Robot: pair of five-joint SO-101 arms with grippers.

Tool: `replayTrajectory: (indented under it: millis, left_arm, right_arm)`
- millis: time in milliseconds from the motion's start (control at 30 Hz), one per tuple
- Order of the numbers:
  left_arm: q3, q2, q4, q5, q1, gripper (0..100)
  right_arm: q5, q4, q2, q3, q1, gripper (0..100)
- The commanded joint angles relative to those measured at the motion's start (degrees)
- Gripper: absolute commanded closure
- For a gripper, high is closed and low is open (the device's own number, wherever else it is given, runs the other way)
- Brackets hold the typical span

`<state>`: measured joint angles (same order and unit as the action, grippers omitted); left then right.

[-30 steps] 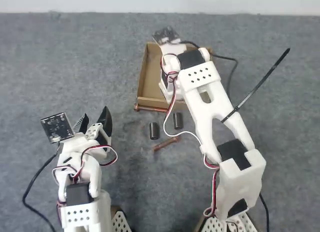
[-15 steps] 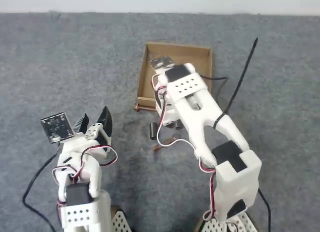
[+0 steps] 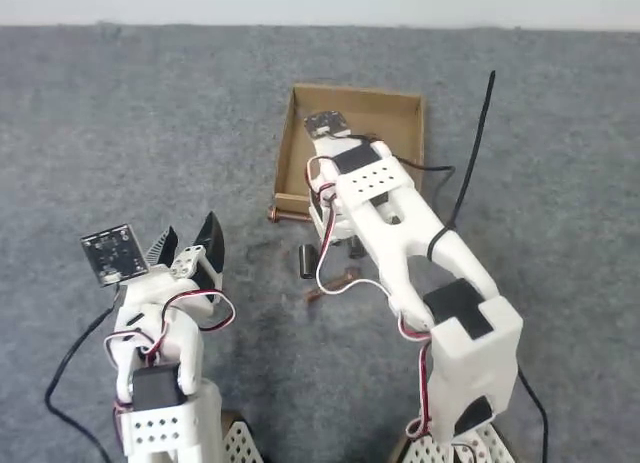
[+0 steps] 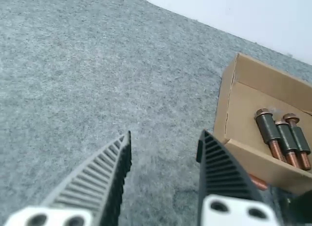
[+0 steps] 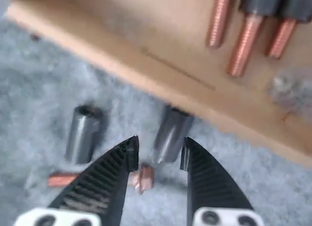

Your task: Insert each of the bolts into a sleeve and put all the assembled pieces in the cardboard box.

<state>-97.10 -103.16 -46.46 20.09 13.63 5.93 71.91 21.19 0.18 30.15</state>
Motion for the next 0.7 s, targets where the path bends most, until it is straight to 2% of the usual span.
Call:
replayTrajectory:
  millis: [0,333,467,667]
  left_arm:
    - [0.48,-0.62,1.58,-0.26,0.44,79]
    - [0.48,-0.62,1.49,-0.26,0.44,79]
    - [0.48,-0.62,1.49,-0.26,0.44,79]
    - [0.48,-0.70,1.49,-0.26,0.44,79]
  right_arm:
    - [0.62,-1.19,0.31,-1.32,-1.45,87.2]
    - [0.62,-2.15,4.09,-1.67,-1.45,87.6]
    - [0.62,-2.95,6.64,-2.20,-1.01,99.3]
    - [0.97,0.57,2.42,-2.55,-1.98,99.1]
